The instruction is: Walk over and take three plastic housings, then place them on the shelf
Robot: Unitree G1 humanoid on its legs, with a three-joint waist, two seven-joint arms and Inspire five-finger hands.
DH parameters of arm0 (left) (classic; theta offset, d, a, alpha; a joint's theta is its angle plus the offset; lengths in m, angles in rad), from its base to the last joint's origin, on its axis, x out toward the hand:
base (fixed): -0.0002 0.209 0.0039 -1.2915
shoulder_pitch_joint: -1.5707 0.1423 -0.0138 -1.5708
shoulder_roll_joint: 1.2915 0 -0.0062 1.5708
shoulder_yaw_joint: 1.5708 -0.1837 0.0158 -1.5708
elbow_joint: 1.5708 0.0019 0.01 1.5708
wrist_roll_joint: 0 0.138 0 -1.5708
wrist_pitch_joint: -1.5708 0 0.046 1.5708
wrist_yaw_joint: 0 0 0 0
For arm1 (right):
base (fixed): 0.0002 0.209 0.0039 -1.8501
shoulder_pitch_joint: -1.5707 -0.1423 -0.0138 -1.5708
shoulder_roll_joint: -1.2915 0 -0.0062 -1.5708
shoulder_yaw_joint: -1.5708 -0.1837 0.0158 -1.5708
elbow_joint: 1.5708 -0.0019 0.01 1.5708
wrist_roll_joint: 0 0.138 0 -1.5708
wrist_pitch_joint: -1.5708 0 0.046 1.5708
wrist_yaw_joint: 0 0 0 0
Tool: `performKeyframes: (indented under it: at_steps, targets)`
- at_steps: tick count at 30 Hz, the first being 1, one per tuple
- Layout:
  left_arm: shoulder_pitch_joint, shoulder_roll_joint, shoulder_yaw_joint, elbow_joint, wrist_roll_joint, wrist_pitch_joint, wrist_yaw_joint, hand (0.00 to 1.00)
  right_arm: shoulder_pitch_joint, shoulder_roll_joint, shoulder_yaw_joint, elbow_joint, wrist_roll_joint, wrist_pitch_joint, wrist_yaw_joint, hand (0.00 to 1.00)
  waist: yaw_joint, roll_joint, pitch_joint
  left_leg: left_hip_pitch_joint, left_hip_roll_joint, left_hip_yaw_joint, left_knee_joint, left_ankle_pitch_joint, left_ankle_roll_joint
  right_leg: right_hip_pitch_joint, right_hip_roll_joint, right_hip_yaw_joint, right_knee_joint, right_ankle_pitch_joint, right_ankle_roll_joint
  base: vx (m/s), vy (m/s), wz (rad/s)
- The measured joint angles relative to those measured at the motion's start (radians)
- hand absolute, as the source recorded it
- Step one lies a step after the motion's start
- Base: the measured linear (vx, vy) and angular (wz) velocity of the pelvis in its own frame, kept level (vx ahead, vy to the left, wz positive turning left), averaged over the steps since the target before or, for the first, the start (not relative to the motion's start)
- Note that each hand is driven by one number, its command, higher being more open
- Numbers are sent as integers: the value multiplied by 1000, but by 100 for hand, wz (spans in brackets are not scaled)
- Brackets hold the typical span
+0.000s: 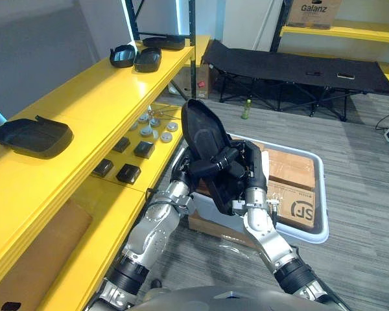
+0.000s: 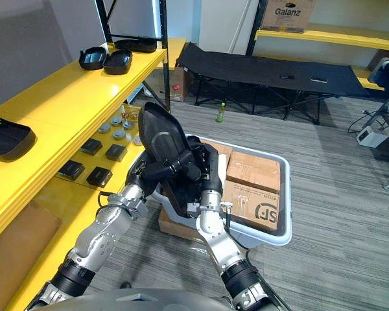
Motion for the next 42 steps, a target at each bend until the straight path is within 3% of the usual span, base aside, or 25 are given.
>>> performKeyframes:
  at_steps: [7,10,21,22,27,31,35,42]
  targets:
    - [1,14,43,78,-14,-2,39,0,-2,-12,14,1,-12,0,-4,0,-4,18,9,6,1,-1,0,-11,-7,6,1,1,-1,0,0,0,0,0]
    - [4,23,52,99,-89,0,38,0,-4,-11,23,1,-23,0,-5,0,-2,20,11,7,1,-1,0,-15,-4,8,1,0,-2,-1,-1,0,0,0]
    - [3,54,32,117,-134,-24,15,0,-8,-11,31,1,-48,19,-1,0,-9,25,30,9,1,4,0,-15,-6,15,1,0,-3,-2,-2,0,0,0]
    - [3,55,29,118,-134,-28,15,0,-9,-11,31,1,-48,19,-2,100,-11,25,31,9,1,4,0,-16,-5,15,1,0,-3,-2,-2,0,0,0]
    - [3,61,15,125,-133,-54,22,0,-13,-10,27,-3,-43,-14,-8,100,-25,25,33,9,1,6,0,-17,-6,15,1,1,-3,-3,-2,0,0,0]
    - [3,57,-52,122,-118,-74,58,0,-51,-5,7,-52,-34,-32,-4,100,-24,26,36,10,1,7,0,-19,-1,15,1,2,-2,-3,-3,0,0,0]
    - [14,13,-72,89,-5,-70,117,0,-88,5,2,-101,0,-54,4,100,-23,21,40,11,1,15,0,-14,2,-1,0,9,4,-5,-5,0,0,-6]
    - [78,-62,62,-83,508,-89,276,0,-42,22,-5,-169,13,-54,55,100,-25,22,56,14,1,7,0,-14,3,-5,-1,6,38,-30,-4,-14,-1,4]
